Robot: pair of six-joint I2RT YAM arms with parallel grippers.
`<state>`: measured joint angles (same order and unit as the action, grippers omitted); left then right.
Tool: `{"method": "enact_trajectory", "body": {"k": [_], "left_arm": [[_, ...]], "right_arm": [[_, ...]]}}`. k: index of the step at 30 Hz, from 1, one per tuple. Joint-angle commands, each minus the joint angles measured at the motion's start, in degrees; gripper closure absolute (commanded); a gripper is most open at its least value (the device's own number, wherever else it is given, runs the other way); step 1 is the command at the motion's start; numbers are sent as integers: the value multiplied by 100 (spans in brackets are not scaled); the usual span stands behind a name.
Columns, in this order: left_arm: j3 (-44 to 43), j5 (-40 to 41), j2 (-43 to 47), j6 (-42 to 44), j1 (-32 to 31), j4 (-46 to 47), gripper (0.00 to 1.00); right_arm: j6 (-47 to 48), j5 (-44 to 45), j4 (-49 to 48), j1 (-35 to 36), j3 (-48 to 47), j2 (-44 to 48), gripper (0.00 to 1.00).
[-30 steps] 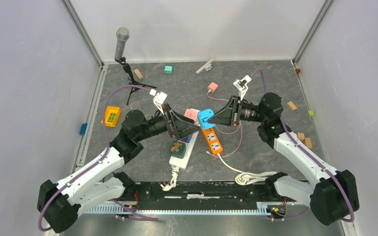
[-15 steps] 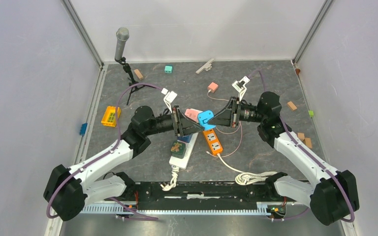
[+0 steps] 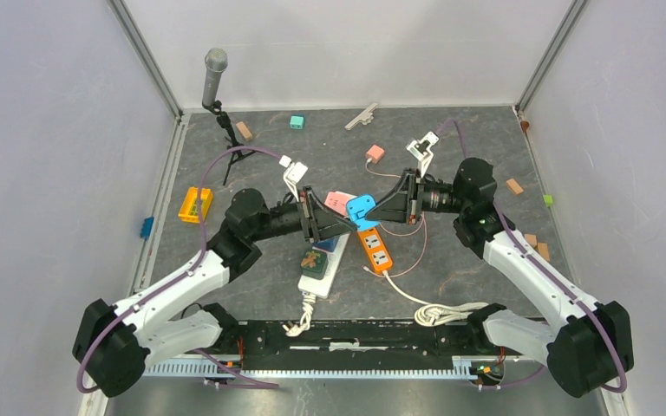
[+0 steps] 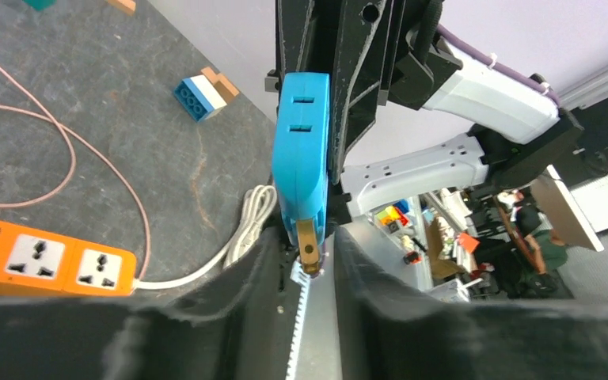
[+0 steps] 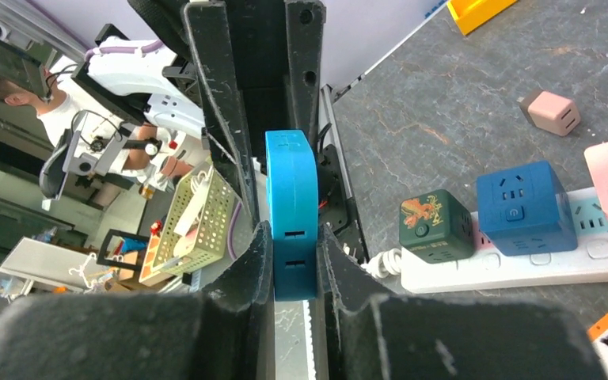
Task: Insert the plug
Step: Pick up the plug from the center of the board.
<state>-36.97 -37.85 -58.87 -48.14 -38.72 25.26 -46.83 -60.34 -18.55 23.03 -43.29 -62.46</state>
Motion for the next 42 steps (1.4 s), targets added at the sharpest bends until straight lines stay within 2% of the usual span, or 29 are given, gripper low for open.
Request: {"method": "enact_trajectory", "body": {"k": [1, 2, 4, 5, 8, 12, 16, 19, 22, 27, 29, 31, 32, 34, 37, 38, 40, 42], "left_arm": [[-53, -32, 401, 829, 5, -498, 30], [-125, -39, 480, 1039, 5, -829, 13], [-338, -11, 638, 1441, 35, -1572, 3], [-466, -38, 695, 1630, 55, -1979, 1], [-1075, -169, 720, 2397, 101, -3201, 0], [-2014, -444, 317, 3434, 127, -4945, 0], [-2601, -874, -222, 4097, 125, -5941, 0], [-2748, -1267, -547, 4240, 127, -6154, 1], [-2746, -1750, -799, 4155, 106, -6086, 7], [-2554, -1931, -956, 3905, -68, -5795, 19], [-2460, -1956, -969, 3807, -123, -5642, 32], [-2388, -1938, -951, 3736, -128, -5547, 52], [-2372, -1885, -930, 3729, -127, -5539, 66], [-2346, -1723, -855, 3729, -128, -5523, 66], [-2234, -1364, -656, 3729, -127, -5325, 66], [-2192, -1186, -551, 3492, -128, -5243, 96], [-2078, -625, -289, 3244, -118, -4989, 98], [-1868, 36, 101, 2851, -118, -4573, 98]], "right_arm": [[416, -150, 306, -12, -426, 54, 100], [614, -142, 585, -11, -500, 41, 100], [1150, -71, 1213, 0, -661, 8, 100], [1499, -18, 1544, 19, -745, -10, 100], [2600, 233, 2977, 157, -1184, -194, 100], [3951, 576, 4465, 704, -1733, -527, 100], [4252, 732, 4706, 1222, -1864, -549, 100], [4384, 903, 4776, 1582, -1920, -578, 100], [4421, 1062, 4843, 1768, -1971, -670, 100], [4302, 1071, 4748, 1854, -2055, -742, 100], [4267, 1058, 4729, 1881, -2117, -749, 100], [4251, 1089, 4718, 1889, -2152, -743, 100], [4247, 1159, 4720, 1884, -2160, -728, 100], [4264, 1356, 4746, 1890, -2180, -694, 88], [4179, 1844, 4654, 1882, -2170, -547, 61], [4144, 2064, 4626, 1880, -2167, -476, 49], [3962, 2594, 4551, 1876, -2161, -343, 22], [3633, 3062, 4371, 1850, -2068, -190, 3]]}}
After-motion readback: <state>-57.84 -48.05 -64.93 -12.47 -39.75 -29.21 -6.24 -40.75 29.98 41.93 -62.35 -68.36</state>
